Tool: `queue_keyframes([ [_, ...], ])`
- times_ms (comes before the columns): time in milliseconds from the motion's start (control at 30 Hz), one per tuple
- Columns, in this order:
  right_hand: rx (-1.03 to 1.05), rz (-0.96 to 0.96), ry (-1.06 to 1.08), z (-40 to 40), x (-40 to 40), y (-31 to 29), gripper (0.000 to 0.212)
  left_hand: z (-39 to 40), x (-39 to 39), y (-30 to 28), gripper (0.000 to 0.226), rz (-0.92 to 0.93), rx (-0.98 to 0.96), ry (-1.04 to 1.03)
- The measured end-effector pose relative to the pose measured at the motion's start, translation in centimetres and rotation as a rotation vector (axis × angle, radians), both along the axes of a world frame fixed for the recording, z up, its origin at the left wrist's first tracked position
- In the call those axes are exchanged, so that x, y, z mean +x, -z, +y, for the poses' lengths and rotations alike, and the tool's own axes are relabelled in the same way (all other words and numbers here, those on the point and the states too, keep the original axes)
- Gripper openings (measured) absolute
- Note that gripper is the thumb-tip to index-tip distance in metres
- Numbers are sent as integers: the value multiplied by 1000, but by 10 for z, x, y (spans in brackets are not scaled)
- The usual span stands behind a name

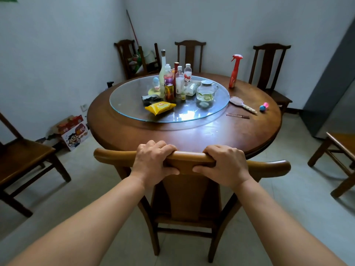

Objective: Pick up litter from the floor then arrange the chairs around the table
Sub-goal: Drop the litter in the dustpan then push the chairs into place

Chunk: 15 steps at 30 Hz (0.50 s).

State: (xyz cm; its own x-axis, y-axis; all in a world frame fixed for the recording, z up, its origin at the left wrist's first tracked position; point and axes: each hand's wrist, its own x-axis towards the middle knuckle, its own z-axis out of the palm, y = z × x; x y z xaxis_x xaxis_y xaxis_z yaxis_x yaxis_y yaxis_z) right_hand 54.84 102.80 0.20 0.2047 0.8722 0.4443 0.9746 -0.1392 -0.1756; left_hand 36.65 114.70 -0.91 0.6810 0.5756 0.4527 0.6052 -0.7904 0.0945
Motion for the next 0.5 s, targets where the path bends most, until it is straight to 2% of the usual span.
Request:
queue_keyframes([
  [200, 11, 6, -40, 4, 11, -1, 46, -1, 9, -3, 58, 5, -17, -16],
  [367, -72, 98, -10, -2, 7, -7, 44, -17, 11, -6, 53, 12, -98, -97],
  [500, -61, 230, 82, -23, 6, 2, 44, -27, 14, -12, 53, 102, -162, -183],
])
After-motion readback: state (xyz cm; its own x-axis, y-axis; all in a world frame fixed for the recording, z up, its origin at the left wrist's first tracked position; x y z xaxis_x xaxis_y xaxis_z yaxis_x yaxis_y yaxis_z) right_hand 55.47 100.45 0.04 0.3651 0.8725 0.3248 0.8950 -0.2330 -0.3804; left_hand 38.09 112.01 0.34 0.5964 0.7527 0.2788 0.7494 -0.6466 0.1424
